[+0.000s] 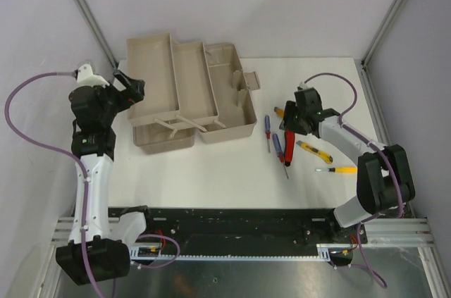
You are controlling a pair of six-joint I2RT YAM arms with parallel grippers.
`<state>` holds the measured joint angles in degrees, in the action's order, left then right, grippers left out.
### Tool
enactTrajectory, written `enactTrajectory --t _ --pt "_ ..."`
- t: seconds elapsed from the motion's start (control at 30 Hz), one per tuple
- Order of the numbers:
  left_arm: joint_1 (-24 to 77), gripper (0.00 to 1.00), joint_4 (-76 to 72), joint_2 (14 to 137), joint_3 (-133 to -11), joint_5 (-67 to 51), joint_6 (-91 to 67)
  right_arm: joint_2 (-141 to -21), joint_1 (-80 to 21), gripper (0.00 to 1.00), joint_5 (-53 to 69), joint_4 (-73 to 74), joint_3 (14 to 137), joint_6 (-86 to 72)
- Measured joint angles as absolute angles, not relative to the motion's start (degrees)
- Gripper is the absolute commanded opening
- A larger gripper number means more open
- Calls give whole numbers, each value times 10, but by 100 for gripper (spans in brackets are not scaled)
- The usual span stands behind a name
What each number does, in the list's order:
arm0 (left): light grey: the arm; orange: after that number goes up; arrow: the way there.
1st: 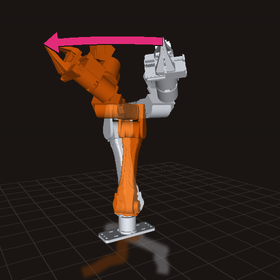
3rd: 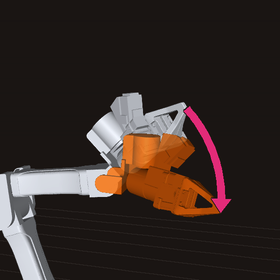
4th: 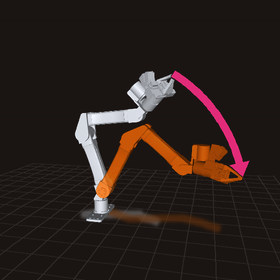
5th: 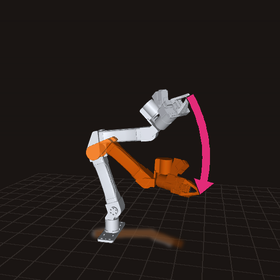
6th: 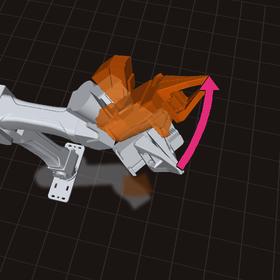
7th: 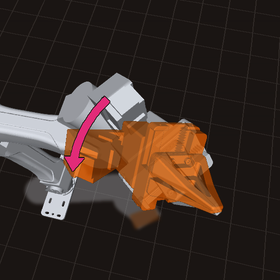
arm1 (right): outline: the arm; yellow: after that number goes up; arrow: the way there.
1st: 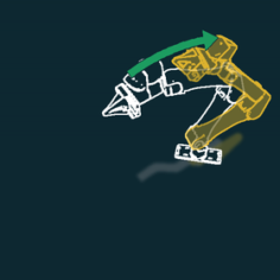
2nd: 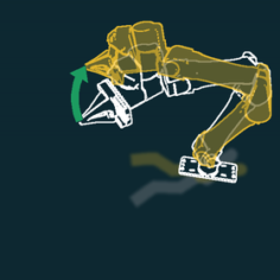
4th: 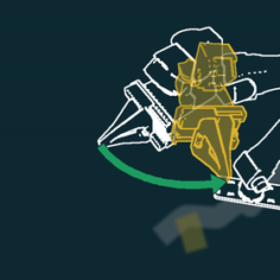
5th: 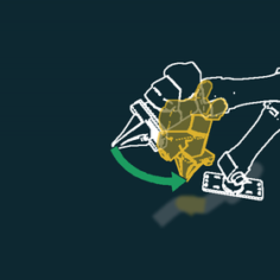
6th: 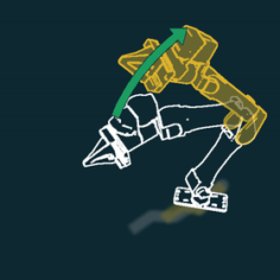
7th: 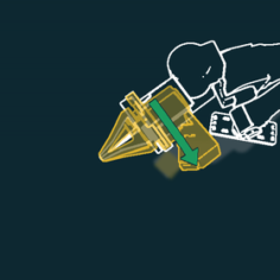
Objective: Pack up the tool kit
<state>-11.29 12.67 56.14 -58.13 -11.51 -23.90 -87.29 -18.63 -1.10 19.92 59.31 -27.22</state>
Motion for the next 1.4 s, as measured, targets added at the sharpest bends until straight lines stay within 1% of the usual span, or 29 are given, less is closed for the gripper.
enactTrajectory --t 0.07,0.17,0.33,0.57,0.6,0.73,0.8,1.0,1.13,1.23,1.4 --pt "-108 99 126 551 -586 -128 -235 -872 -193 44 -12 215 575 -259" --pt "-107 99 126 542 -590 -139 -233 -873 -217 41 -12 229 560 -240" --pt "-106 99 129 540 -590 -147 -224 -898 -252 40 -11 225 552 -224" --pt "-106 100 131 540 -590 -148 -213 -960 -255 42 -22 213 549 -225" --pt "-106 99 131 540 -590 -148 -211 -960 -256 40 -24 209 549 -225" --pt "-106 99 131 540 -590 -148 -208 -965 -259 20 -24 199 549 -223" --pt "-106 99 132 540 -590 -147 -207 -965 -259 12 -23 193 549 -226" --pt "-105 99 133 540 -590 -140 -205 -942 -258 1 -37 190 544 -235" --pt "-103 99 137 540 -590 -123 -205 -870 -253 0 -50 196 553 -239" --pt "-102 99 146 540 -590 -96 -206 -833 -248 0 -48 198 593 -238" --pt "-102 99 160 540 -588 -61 -211 -827 -252 0 -6 178 694 -237"
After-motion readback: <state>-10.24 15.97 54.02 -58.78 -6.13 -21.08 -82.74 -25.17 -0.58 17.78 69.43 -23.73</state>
